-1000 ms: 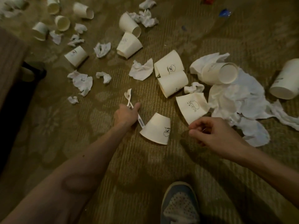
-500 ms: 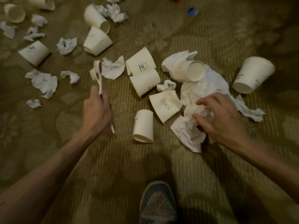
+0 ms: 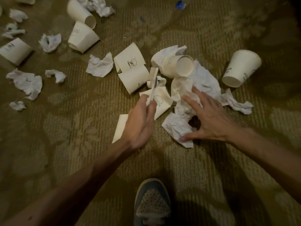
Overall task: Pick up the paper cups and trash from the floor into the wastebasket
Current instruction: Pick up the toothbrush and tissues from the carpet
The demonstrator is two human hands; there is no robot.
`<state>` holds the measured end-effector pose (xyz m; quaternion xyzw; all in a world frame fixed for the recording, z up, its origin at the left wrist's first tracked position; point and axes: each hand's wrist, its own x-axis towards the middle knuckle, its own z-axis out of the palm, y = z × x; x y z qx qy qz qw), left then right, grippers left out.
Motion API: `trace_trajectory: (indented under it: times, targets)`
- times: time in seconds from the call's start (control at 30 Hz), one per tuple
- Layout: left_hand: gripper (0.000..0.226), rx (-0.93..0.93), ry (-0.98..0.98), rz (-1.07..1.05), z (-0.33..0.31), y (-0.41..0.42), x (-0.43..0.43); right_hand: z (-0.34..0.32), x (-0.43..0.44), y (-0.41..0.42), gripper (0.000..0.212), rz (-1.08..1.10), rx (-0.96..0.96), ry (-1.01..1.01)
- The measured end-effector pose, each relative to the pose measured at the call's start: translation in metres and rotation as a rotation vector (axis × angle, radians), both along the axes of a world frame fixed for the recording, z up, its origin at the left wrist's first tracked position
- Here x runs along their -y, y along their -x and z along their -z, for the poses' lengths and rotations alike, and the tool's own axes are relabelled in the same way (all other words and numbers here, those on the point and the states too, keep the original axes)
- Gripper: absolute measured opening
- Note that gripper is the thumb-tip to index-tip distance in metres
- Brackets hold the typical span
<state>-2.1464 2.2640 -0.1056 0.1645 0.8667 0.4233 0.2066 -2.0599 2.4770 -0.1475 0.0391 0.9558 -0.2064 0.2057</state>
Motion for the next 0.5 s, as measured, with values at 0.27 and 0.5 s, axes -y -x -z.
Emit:
trace_trajectory:
  times: [0.27, 0.5]
  targets:
    - [0.025, 0.068, -0.023, -0.024, 0.009, -0.009, -0.007, 0.005, 0.008, -0.008, 0.065, -0.057, -0.234, -0.015]
    - [0.021, 0.164, -0.068, -0.079, 0.008, -0.019, -0.009, -0.004, 0.011, -0.011, 0.060, 0.214, -0.151, 0.262]
